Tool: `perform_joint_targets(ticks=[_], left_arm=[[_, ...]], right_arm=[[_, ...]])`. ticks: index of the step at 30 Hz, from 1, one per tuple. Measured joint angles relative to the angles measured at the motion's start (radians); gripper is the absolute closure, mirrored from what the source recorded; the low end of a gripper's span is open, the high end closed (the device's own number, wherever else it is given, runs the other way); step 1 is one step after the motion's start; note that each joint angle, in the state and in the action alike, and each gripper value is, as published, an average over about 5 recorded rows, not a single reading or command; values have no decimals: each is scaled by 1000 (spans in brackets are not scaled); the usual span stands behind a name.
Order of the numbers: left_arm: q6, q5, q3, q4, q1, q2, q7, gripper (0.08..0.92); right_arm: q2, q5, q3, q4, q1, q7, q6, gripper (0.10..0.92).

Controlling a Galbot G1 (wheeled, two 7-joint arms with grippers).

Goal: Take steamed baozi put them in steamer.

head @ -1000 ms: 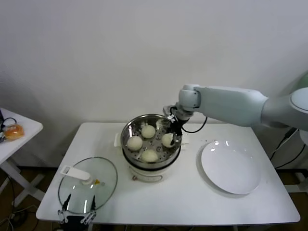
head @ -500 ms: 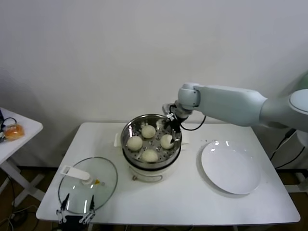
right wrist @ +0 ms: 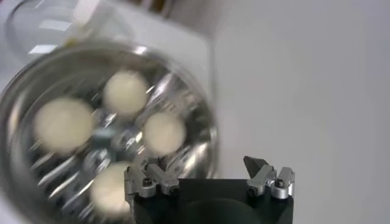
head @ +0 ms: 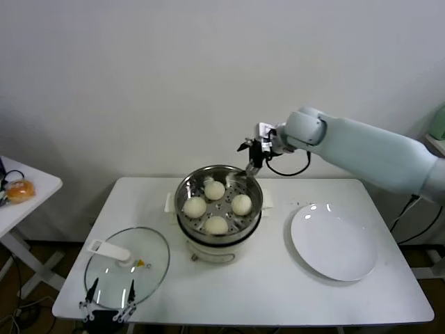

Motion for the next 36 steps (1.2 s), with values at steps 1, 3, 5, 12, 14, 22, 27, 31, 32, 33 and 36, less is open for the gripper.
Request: perform_joint_targets(ticks=[1,3,5,12,14,22,27,31,32,33,36], left_arm=[[-1,0,1,-1,1,0,0,177],[-2,-1,1,-3,1,0,0,177],[-4,-2,1,-3,0,0,0,177],[-16,-16,3,0,-8,0,-3,177],[-19,-21,6,-1,-8,0,-3,177],[-27,-33,8,-8,-12,0,-1,177],[-31,-36,11,-6,-13,0,-1,177],[-33,-37,13,-9,-12,0,-1,177],[-33,-38,12,-11,-11,0,-1,177],[-34,-39,12,-13,-9,0,-1,177],[-36,-41,11,-18,-6,0,-2,177]], right_arm=[[-22,1,49,19,-37,30,-1,203],[-64,2,147,59,-115,89,-1,203],[-106,5,246,101,-202,148,4,203],[-206,7,615,257,-580,349,69,203],[-211,3,737,302,-710,395,96,203],[-121,-47,1202,466,-1237,493,232,203],[-8,-93,1399,516,-1536,514,358,203],[91,-127,1498,533,-1738,524,468,203],[114,-135,1517,536,-1782,526,494,203],[136,-142,1534,537,-1823,527,519,203],[196,-159,1573,539,-1934,530,588,203]])
